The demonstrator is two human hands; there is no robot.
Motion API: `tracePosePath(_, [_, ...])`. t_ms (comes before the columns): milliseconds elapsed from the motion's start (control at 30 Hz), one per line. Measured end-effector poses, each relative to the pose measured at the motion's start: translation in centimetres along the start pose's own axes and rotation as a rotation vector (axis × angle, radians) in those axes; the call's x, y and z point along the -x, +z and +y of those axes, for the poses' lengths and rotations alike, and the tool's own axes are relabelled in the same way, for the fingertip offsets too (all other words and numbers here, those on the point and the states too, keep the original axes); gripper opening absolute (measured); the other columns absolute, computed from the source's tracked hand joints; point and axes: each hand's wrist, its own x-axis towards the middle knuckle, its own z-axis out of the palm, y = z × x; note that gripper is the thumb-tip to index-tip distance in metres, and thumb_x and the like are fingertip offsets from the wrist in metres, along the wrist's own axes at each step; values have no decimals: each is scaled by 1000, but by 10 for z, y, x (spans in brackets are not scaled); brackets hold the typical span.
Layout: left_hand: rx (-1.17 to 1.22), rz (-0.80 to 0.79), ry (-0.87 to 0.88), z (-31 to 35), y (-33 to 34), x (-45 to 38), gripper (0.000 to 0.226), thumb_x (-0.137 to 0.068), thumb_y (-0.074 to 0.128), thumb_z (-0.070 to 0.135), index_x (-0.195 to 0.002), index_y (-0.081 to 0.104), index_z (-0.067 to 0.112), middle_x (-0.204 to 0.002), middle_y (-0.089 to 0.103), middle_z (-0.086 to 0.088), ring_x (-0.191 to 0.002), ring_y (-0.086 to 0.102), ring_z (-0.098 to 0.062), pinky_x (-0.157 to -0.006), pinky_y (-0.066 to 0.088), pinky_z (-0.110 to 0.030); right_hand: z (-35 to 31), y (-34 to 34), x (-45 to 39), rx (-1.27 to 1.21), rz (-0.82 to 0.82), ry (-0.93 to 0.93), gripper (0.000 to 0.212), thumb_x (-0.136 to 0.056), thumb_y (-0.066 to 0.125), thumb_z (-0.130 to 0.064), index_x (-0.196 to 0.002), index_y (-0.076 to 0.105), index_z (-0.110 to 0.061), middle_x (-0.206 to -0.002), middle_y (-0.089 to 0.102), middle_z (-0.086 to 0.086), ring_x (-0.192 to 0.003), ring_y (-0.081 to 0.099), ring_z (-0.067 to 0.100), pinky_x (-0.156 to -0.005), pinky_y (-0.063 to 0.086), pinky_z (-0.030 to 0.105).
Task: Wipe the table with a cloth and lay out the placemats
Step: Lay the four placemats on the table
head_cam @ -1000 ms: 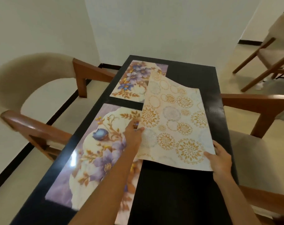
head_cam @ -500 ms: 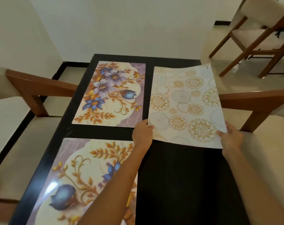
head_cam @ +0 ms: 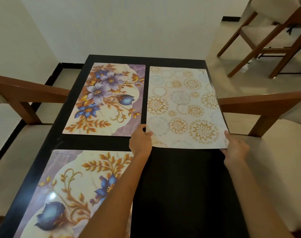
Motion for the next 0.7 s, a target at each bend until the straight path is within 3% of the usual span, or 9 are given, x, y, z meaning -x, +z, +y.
tracePosePath(100, [36,1,-14,2,-1,0,30,-92,59,26,-122,57,25,-110,67,-1,-95,65,-24,-80,52,-37,15,-5,13,-111,-10,76,23,-89,66,-5,-110,58,0,-98,68,10,-85,70,22,-71,59,35])
tracePosePath(167, [94,-11,-37,1,-2,0,29,-91,62,28,-119,58,26,-100,67,1,-84,67,-23,-74,57,-40,23,-6,17,-105,-6,72,23,-92,58,2,-115,56,2,-106,67,15,-87,70,26,-74,60,37])
tracePosePath(267, [193,-36,-56,0,-4,2,29,-90,64,26,-117,58,23,-92,63,1,-76,65,-17,-47,52,-20,24,-4,17,-71,31,57,12,-93,53,6,-104,57,1,-105,65,17,-83,70,26,-78,59,39])
tracePosePath(333, [247,-64,-59,-2,-7,4,26,-90,65,22,-115,57,20,-89,60,1,-74,65,-15,-42,45,-11,22,-2,16,-74,48,57,10,-93,53,7,-101,56,1,-103,65,17,-81,70,25,-78,59,38])
tracePosePath(400, [270,-88,-73,-2,-8,5,23,-90,65,16,-112,58,16,-85,59,4,-72,63,-10,-45,47,-10,23,-1,15,-86,68,57,11,-93,54,6,-102,55,1,-101,65,17,-79,70,24,-75,60,36])
tracePosePath(567, [228,-107,-111,2,-9,-3,26,-88,68,16,-112,58,18,-89,62,3,-65,64,-10,-68,60,-31,24,2,15,-134,91,59,13,-93,56,5,-105,55,0,-96,67,15,-76,71,23,-73,61,35])
tracePosePath(700, [222,-63,-142,7,-5,-5,29,-86,69,18,-114,60,21,-95,65,1,-64,65,-11,-71,60,-37,21,2,14,-129,71,54,12,-92,57,4,-104,56,0,-90,66,13,-75,71,24,-69,61,35])
